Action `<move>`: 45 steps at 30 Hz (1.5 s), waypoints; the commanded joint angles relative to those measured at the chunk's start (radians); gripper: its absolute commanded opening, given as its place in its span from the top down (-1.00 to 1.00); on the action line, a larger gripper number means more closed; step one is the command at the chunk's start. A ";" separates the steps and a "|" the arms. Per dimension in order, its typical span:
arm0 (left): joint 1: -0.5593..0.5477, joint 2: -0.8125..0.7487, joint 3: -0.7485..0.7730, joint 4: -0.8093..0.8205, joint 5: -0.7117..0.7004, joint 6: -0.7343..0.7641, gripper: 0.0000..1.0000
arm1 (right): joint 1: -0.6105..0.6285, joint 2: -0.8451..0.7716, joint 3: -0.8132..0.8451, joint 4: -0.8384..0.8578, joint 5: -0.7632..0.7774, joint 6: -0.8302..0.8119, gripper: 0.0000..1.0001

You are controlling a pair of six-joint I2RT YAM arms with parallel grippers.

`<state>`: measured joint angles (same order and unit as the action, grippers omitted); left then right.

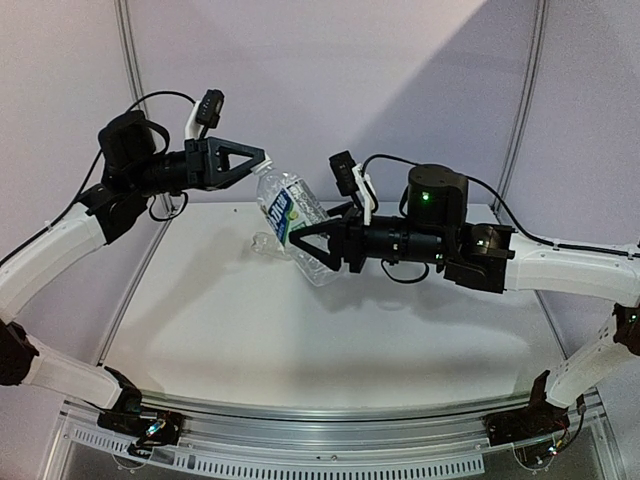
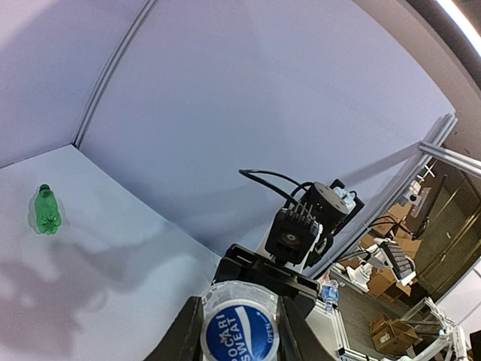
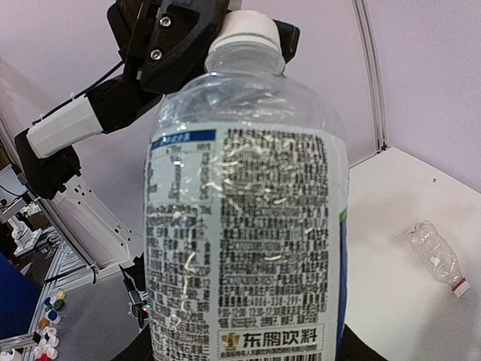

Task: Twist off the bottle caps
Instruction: Unscrew the bottle cap from the plastic bottle.

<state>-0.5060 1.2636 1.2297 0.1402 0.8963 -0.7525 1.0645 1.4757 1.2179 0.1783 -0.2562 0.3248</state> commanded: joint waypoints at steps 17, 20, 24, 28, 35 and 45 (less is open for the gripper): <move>-0.054 0.135 0.165 -0.575 -0.487 -0.127 0.73 | 0.107 0.248 0.326 -0.410 0.757 -0.338 1.00; -0.054 0.124 0.152 -0.566 -0.487 -0.140 0.63 | 0.107 0.241 0.308 -0.396 0.743 -0.303 1.00; -0.054 0.116 0.141 -0.540 -0.469 -0.139 0.23 | 0.106 0.215 0.265 -0.357 0.715 -0.282 1.00; -0.052 0.099 0.136 -0.500 -0.444 -0.115 -0.45 | 0.106 0.176 0.213 -0.323 0.682 -0.274 1.00; -0.041 0.045 0.128 -0.475 -0.454 -0.064 -0.99 | 0.106 0.090 0.123 -0.275 0.675 -0.211 1.00; -0.014 -0.059 0.075 -0.277 -0.284 0.044 -0.99 | 0.094 -0.086 -0.059 -0.086 0.436 -0.146 1.00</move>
<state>-0.5346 1.2415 1.3209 -0.2619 0.5014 -0.7799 1.1687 1.4715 1.2232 -0.0418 0.3389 0.1268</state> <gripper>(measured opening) 0.993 0.537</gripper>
